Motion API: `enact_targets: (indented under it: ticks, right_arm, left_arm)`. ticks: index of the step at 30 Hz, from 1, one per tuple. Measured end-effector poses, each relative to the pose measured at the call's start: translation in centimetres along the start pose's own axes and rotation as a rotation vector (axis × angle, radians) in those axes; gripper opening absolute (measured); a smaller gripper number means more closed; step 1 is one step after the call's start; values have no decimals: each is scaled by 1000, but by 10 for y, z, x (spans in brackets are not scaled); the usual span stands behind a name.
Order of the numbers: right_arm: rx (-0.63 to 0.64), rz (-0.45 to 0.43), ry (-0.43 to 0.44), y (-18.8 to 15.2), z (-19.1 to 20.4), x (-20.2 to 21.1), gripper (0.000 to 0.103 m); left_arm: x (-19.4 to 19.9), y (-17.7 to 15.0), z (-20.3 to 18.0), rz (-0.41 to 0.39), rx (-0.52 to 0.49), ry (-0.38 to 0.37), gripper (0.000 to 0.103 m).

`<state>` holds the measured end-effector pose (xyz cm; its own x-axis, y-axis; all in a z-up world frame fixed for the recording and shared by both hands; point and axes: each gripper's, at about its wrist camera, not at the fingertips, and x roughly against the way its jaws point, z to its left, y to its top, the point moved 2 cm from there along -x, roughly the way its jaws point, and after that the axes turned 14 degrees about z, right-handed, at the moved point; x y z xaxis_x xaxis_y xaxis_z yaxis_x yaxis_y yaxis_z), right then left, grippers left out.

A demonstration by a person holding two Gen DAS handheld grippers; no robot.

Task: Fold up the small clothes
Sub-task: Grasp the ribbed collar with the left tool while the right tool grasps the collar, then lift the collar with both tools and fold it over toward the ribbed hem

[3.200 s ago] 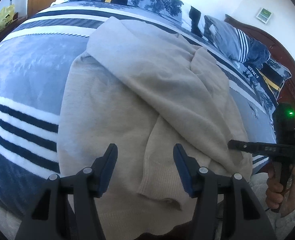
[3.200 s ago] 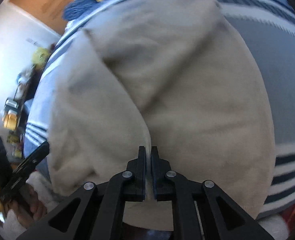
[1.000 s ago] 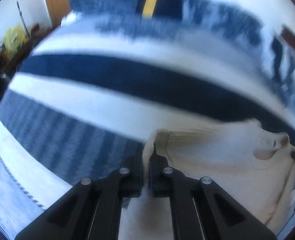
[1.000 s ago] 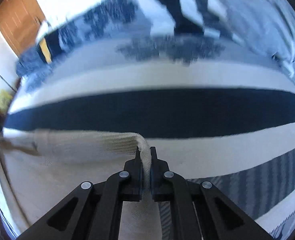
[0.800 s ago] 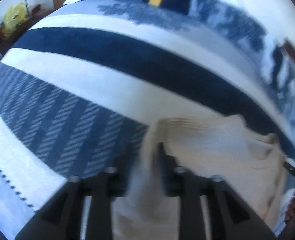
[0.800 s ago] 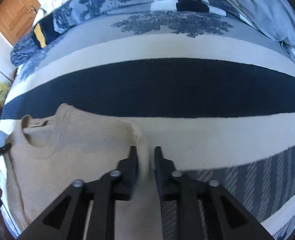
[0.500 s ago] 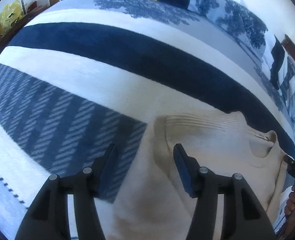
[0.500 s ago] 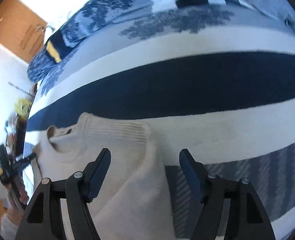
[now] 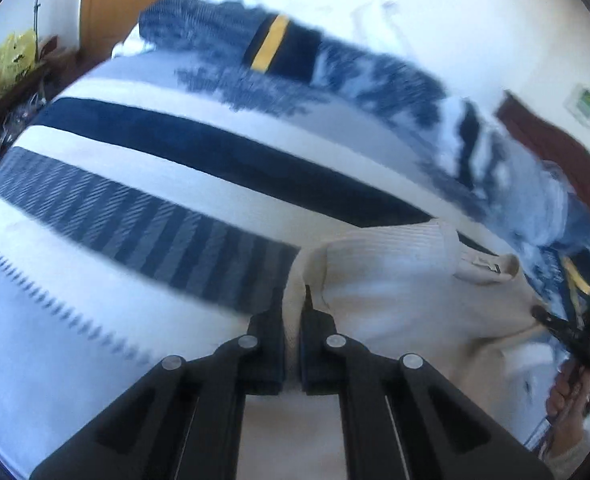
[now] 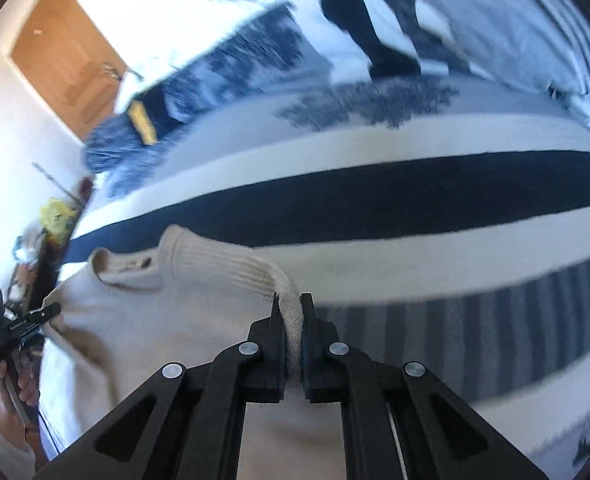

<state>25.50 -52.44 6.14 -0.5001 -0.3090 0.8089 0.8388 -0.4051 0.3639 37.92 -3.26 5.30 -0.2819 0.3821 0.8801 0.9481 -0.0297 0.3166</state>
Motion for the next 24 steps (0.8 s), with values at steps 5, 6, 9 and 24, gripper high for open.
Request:
enact_targets:
  ticks: [5, 6, 9, 24]
  right_arm:
    - [-38, -54, 127, -104, 5, 77, 4]
    - [-63, -61, 151, -128, 4, 87, 4]
    - [-136, -73, 205, -195, -1, 98, 4]
    - [-291, -51, 189, -356, -25, 71, 66]
  left_arm:
    - [63, -99, -12, -28, -9, -20, 5]
    - [66, -118, -14, -21, -13, -6, 5]
    - [56, -182, -5, 31, 50, 1, 5]
    - [40, -327, 20, 49, 212, -46, 45]
